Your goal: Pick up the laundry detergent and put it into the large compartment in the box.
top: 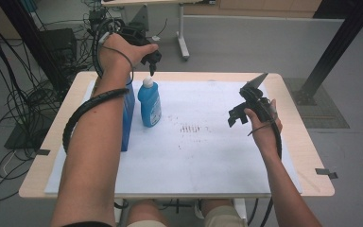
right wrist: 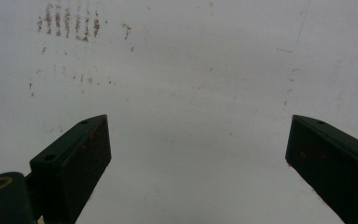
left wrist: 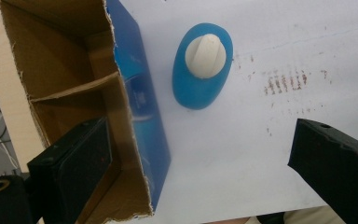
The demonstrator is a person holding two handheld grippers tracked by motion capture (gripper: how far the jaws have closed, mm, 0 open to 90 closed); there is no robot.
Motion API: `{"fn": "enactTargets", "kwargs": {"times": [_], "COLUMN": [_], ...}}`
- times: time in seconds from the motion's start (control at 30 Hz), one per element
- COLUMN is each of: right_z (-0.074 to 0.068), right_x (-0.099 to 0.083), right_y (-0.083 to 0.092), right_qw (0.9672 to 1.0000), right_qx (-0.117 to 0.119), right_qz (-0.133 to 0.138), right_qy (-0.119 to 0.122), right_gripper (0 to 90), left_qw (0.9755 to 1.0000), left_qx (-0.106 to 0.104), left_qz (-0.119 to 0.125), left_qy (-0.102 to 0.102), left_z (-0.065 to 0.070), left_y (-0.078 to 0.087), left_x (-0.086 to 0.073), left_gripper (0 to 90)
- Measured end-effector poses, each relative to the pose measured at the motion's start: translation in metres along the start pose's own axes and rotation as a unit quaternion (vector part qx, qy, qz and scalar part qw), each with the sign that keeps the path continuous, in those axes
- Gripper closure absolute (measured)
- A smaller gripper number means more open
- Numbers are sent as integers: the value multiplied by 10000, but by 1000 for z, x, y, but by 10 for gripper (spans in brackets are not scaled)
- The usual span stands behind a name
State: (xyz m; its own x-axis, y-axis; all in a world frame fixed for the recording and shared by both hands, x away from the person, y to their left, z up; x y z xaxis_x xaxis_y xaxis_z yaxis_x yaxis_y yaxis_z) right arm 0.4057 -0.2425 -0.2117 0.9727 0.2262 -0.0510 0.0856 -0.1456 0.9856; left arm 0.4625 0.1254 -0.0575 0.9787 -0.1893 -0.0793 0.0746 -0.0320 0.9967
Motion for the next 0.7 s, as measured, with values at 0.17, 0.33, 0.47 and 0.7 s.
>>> {"fn": "enactTargets", "kwargs": {"times": [0.17,0.33,0.47,0.7], "right_z": [-1,-1,-1,-2], "right_x": [-1,-3,-4,-5], "right_y": [2,4,5,6], "right_qw": [10000,10000,10000,10000], "right_qx": [-7,-28,-25,-34], "right_qz": [24,75,78,84], "right_qy": [6,32,10,34], "right_gripper": [65,65,65,65], "left_qw": [10000,10000,10000,10000], "left_qx": [7,27,33,35], "left_qz": [3,12,18,28], "left_qy": [9,25,20,9], "left_z": [-1,-2,-2,-1], "left_y": [1,2,3,5], "left_x": [-1,-2,-3,-3], "left_gripper": [60,60,59,59]}}
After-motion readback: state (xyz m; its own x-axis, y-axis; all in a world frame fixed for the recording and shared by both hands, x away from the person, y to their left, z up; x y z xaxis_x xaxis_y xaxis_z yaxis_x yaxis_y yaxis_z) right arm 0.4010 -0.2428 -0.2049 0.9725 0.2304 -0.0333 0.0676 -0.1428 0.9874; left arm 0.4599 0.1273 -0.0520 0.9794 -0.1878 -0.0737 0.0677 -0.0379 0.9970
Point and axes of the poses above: each handheld gripper's, and its own axes: y roughly backward along the jaws, x roughly out of its top, z roughly to its right, the point moved 2 cm from there along -y, roughly forward along the jaws, and after that the axes turned 10 degrees about -z, right-handed, at the moved point
